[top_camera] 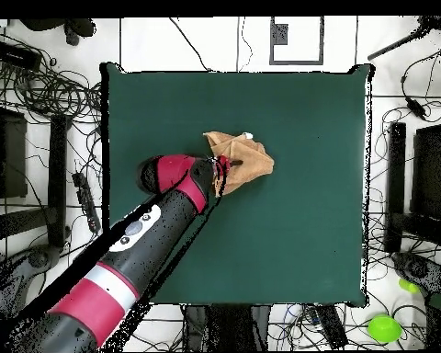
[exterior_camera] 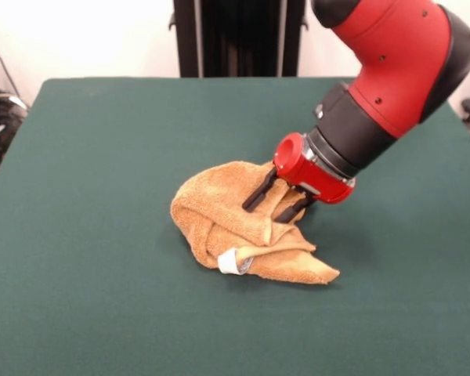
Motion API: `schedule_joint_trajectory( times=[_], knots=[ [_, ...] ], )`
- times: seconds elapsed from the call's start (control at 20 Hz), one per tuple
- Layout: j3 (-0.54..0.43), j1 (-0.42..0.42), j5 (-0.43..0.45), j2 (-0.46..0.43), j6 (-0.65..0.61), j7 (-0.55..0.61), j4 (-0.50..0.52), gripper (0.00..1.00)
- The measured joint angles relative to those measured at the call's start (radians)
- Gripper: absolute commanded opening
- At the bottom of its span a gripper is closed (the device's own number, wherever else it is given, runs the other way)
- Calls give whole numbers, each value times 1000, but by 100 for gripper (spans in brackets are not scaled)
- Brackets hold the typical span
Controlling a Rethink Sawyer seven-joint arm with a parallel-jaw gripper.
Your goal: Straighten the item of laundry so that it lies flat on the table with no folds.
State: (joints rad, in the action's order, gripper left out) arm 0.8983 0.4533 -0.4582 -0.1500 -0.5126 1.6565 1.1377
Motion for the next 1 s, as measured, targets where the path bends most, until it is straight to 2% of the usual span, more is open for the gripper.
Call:
schedule_joint_trajectory(
  times=[1.0],
  knots=[
    [70, 4, 0, -55, -15, 0, -21, 100]
  ],
)
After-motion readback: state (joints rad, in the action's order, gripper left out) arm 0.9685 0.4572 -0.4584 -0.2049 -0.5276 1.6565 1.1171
